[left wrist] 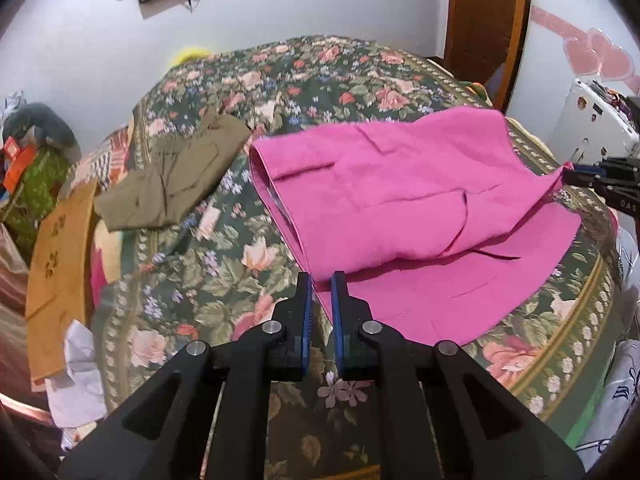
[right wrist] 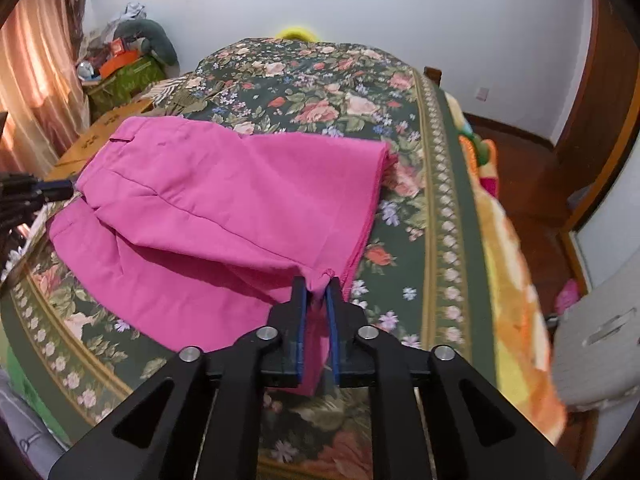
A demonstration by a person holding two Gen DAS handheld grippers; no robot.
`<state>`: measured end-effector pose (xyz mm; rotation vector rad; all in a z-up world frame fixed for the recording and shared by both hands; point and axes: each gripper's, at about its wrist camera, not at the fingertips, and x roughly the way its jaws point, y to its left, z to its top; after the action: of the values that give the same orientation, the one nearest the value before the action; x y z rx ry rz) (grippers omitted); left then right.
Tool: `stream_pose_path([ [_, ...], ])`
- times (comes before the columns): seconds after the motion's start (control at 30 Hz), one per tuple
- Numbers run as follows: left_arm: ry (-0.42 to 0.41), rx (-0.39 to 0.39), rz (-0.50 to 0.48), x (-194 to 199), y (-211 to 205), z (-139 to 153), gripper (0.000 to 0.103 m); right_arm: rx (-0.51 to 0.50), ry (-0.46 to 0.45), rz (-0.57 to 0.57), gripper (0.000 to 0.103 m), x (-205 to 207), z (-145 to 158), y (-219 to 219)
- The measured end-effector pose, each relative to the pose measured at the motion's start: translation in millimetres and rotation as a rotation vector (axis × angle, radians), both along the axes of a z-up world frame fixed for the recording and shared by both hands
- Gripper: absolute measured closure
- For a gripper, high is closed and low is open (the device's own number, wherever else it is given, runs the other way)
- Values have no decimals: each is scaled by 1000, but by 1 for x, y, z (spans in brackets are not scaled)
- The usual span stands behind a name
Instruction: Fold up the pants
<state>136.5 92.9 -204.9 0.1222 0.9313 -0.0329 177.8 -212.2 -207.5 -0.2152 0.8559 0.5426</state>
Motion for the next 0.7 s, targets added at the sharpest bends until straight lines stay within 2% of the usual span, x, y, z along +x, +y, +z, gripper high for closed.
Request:
stream_pose_path([
  [0.07, 1, -33, -14, 1, -1, 9, 93, 1, -30, 7, 86, -6, 11, -1],
  [0.13, 5, -93, -50, 3, -5, 20, 93, 49, -36, 35, 79, -10, 23, 0],
  [0.23, 0, -84, -57, 9, -17, 29, 89, 105, -48, 70, 64, -14, 37, 9],
  [0.3, 12, -84, -63, 16, -23, 29, 86, 123, -55, 112, 62, -17, 41, 21],
  [0.37, 17, -66, -73, 21, -33, 26, 79, 111, -40, 161, 62, -19, 37, 39],
  [0.43, 26, -42, -86, 25, -43, 20, 56, 67, -23, 206, 62, -20, 25, 57],
  [0.47, 29, -35, -91, 26, -47, 17, 49, 32, -16, 227, 62, -21, 17, 66],
  [0.53, 30, -13, -102, 26, -53, 12, 30, -32, 2, 262, 62, -21, 2, 81],
  [0.6, 31, 17, -117, 27, -59, 8, 23, -78, 26, 293, 62, -20, -13, 91],
  [0.7, 50, 54, -149, 29, -68, -3, 22, -89, 27, 319, 62, -17, -21, 95],
])
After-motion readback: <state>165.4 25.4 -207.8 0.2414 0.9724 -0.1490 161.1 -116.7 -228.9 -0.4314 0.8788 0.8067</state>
